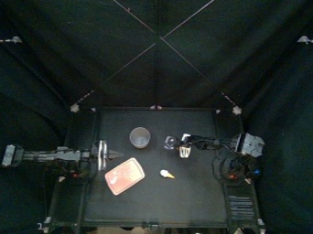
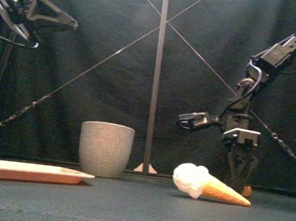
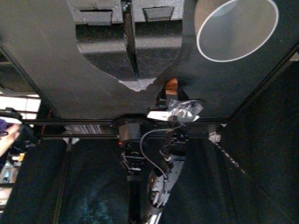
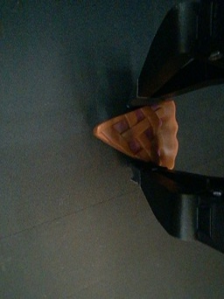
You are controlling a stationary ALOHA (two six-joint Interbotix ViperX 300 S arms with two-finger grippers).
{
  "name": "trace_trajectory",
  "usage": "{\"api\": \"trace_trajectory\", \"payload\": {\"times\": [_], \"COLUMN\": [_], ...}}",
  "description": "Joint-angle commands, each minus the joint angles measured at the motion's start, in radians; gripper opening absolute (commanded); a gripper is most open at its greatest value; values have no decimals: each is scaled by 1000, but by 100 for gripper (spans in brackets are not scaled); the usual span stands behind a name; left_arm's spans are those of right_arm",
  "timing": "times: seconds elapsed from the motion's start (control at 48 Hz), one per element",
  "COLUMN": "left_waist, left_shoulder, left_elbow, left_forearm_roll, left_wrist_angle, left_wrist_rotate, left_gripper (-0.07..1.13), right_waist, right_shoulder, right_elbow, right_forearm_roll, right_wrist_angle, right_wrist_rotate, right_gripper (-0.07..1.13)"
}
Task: Pick the pie then place it on the pink plate
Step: Place pie on the pink plate
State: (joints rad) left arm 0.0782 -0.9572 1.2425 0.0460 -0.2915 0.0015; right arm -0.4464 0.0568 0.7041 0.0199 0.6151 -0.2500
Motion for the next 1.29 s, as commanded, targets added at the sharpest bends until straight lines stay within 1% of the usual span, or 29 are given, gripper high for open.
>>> {"api": "trace_trajectory", "payload": {"times": [0.021,0.083,0.146,0.25,0.354,0.458,0.542,0.646,0.833,1.021,1.292], "left_waist": [-5,-6,-6,-6,-3,3,15,38,103,118,117], "left_shoulder": [5,5,5,5,5,5,5,5,3,0,-3], "left_elbow": [-17,-20,-21,-21,-21,-21,-20,-14,-11,-12,-14], "left_forearm_roll": [-2,-2,-2,-3,-2,-2,-2,-2,0,-2,-2], "left_wrist_angle": [-11,-11,-11,-11,-12,-11,-11,-8,-8,-8,-8], "left_wrist_rotate": [-2,-3,-3,0,2,5,5,5,5,3,-3], "left_gripper": [0,0,0,0,0,0,0,0,0,0,0], "right_waist": [-3,0,11,81,161,239,304,359,440,468,469], "right_shoulder": [-37,-55,-77,-104,-103,-55,8,92,238,365,540], "right_elbow": [-9,-15,-34,-94,-176,-264,-344,-439,-615,-773,-1017], "right_forearm_roll": [8,11,12,32,78,121,138,150,112,55,31], "right_wrist_angle": [2,5,9,25,25,14,8,12,9,-17,-34], "right_wrist_rotate": [3,6,23,25,26,26,34,69,149,189,195], "right_gripper": [66,61,61,61,61,61,61,61,61,61,63]}}
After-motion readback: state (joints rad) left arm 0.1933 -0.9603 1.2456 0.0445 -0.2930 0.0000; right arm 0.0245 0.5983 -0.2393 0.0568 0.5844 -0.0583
